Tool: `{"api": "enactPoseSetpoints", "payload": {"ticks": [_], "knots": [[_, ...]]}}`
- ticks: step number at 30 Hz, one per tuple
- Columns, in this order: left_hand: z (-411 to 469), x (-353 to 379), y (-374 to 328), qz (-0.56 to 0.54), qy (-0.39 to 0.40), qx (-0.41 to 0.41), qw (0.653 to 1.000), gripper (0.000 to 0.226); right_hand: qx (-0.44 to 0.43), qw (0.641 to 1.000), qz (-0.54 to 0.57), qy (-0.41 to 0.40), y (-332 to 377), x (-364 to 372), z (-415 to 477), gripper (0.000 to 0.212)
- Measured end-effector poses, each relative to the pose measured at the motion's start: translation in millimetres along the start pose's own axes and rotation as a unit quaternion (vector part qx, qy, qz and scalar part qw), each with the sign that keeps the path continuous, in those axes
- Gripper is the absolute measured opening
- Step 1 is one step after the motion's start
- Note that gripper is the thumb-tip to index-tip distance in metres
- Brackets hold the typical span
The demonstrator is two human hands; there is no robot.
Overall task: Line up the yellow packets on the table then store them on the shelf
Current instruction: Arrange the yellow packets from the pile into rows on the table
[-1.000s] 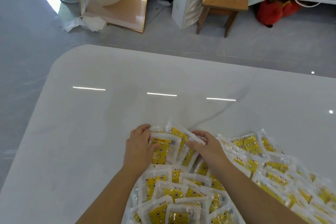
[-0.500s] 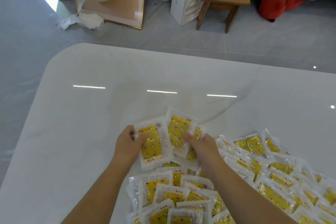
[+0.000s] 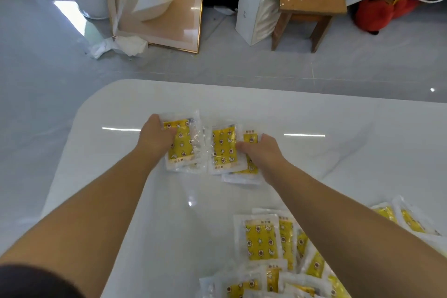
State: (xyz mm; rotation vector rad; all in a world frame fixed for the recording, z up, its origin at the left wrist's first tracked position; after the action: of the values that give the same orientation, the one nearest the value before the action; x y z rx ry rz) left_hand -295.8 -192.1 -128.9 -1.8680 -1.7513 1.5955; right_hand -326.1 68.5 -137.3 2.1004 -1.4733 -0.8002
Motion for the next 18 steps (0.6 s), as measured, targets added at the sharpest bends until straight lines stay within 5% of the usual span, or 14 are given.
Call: {"api": "enactPoseSetpoints", "payload": {"ticks": [7, 11, 13, 15, 18], "knots": [[22, -21, 7, 0.059, -0.03, -0.028, 0.997, 0.028, 0.053, 0.998, 0.0, 0.023, 4, 12, 20, 0.011], [25, -26, 4, 0.092, -0.01, -0.014, 0.996, 0.034, 0.014, 0.998, -0.053, -0.042, 9, -16, 28, 0.007], [21, -29, -3, 0.114, -0.037, 0.005, 0.993, 0.049, -0.033, 0.987, -0.131, -0.09, 19, -28, 30, 0.026], [3, -25, -10, 0.225, -0.059, 0.059, 0.971, 0.064, -0.089, 0.946, -0.284, -0.129, 28, -29, 18, 0.053], [-44, 18, -6, 0.409, 0.019, 0.223, 0.884, 0.075, -0.183, 0.825, -0.525, -0.1, 20, 1, -15, 0.075]]}}
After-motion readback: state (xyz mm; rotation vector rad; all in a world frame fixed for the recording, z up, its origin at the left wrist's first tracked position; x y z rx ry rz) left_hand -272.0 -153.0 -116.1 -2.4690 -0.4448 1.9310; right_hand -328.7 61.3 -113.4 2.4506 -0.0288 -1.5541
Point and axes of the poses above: each hand's wrist, its own z-axis towards the middle knuckle, its own x-axis out of the palm, y = z × x, the point moved 8 cm from there along z, towards the middle knuckle, and after that the axes turned 2 degrees about x, right-handed, at the moved point
